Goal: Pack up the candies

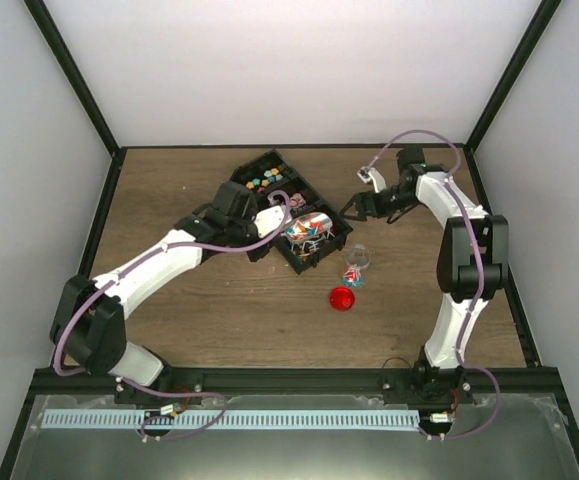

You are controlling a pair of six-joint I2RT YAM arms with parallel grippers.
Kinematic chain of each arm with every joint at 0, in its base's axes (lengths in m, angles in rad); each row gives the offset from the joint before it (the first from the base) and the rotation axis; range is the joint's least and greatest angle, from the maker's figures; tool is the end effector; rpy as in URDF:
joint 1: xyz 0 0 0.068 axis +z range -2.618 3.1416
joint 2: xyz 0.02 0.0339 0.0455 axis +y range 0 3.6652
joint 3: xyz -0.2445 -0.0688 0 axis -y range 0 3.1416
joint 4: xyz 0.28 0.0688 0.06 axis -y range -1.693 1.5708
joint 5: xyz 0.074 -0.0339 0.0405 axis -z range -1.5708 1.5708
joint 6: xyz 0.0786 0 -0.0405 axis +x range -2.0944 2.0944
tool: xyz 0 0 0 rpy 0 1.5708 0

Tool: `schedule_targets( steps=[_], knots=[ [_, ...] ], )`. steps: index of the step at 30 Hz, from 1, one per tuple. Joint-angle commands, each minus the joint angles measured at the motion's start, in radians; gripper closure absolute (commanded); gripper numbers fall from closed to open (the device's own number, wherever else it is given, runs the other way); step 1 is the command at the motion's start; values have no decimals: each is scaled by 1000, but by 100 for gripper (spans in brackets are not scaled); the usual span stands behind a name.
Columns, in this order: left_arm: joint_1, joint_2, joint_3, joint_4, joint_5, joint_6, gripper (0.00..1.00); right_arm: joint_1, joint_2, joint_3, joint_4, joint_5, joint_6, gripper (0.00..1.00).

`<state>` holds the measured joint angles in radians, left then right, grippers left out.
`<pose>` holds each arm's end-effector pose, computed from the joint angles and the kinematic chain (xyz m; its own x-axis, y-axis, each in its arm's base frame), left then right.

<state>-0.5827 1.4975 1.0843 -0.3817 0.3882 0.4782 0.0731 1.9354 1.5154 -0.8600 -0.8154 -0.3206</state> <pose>0.3054 -0.2369 0.1951 -0.1929 0.6372 -0.7461 0.9230 0.3759 0.0824 0.4187 0.0880 0.1600 -0.8254 -0.2771 -0.4919 -0.5462 0.6124 0.5715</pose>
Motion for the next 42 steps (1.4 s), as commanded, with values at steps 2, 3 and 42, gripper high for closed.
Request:
schedule_targets(
  steps=[2,3,42],
  knots=[
    [-20,-37,94,-188,44,103,96,-49,-80,23,-99,-26,-74,7],
    [-27,-33,124,-225,38,117,96,-56,-85,22,-116,-23,-88,7],
    [-176,225,438,-513,-57,257,96,-122,-233,-220,-238,51,-235,12]
  ],
)
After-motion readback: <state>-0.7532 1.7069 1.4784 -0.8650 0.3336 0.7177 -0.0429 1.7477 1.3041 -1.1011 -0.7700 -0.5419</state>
